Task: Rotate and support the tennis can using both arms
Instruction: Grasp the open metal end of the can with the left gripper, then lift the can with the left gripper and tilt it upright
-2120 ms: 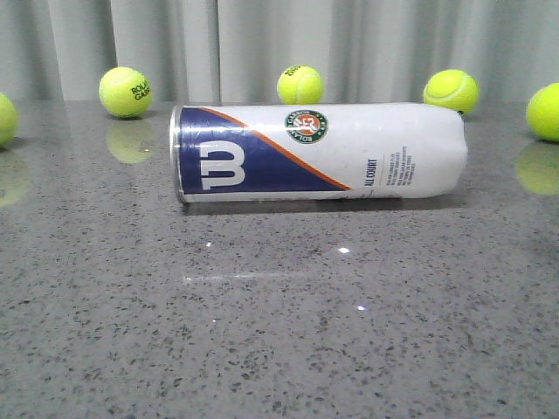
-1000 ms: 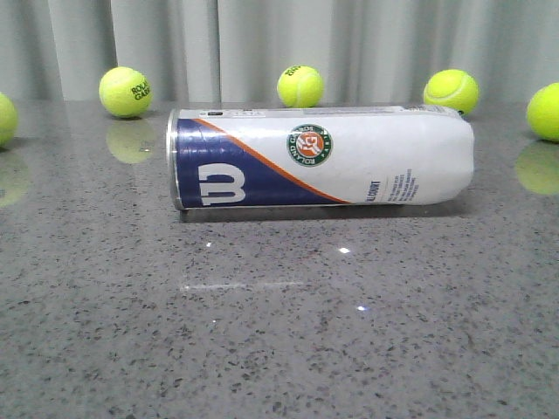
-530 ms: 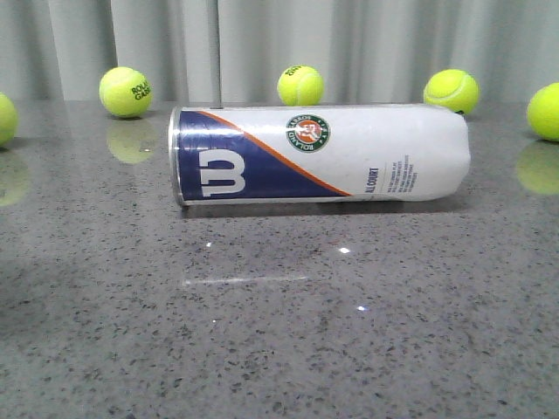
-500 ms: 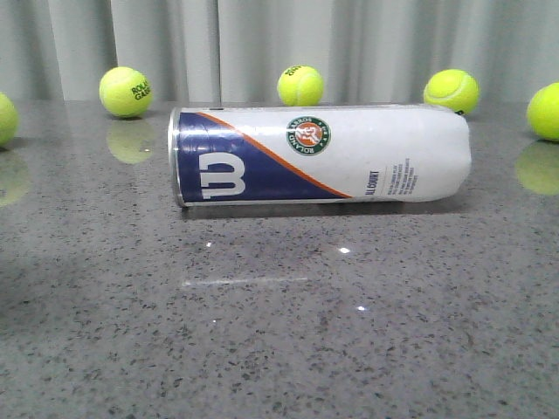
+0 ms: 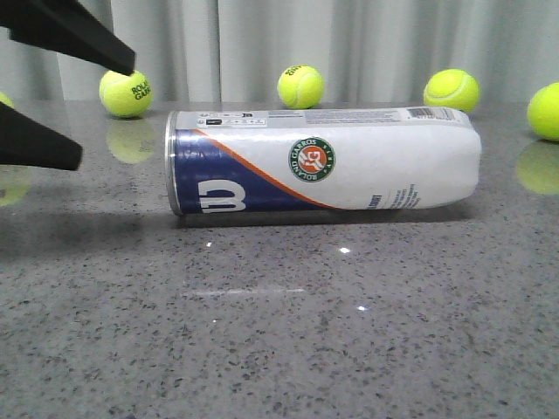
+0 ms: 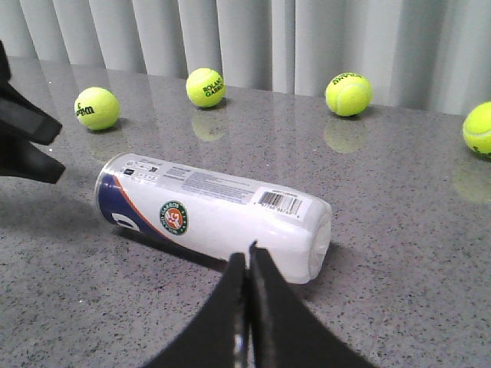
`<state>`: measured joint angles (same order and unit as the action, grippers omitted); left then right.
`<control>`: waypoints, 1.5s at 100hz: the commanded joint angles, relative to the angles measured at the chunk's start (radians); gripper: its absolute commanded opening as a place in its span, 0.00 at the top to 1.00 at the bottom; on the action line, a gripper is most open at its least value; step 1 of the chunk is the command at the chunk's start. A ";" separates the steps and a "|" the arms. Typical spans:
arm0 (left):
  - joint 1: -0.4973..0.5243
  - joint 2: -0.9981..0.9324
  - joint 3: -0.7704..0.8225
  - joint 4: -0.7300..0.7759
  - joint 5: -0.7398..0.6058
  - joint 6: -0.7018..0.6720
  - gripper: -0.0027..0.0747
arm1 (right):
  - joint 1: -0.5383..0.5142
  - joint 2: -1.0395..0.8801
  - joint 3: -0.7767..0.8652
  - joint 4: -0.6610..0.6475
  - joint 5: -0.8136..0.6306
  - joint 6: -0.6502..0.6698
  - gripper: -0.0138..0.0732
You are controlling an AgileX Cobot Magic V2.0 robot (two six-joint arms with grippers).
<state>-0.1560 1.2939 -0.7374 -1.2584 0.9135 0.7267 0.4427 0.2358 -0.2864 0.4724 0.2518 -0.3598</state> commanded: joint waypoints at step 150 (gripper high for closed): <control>-0.131 0.113 -0.416 -0.129 0.128 0.233 0.99 | -0.002 0.007 -0.026 0.012 -0.066 -0.008 0.91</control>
<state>-0.2740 1.4966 -1.0553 -1.4867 1.0670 1.0494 0.4427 0.2358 -0.2864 0.4724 0.2535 -0.3598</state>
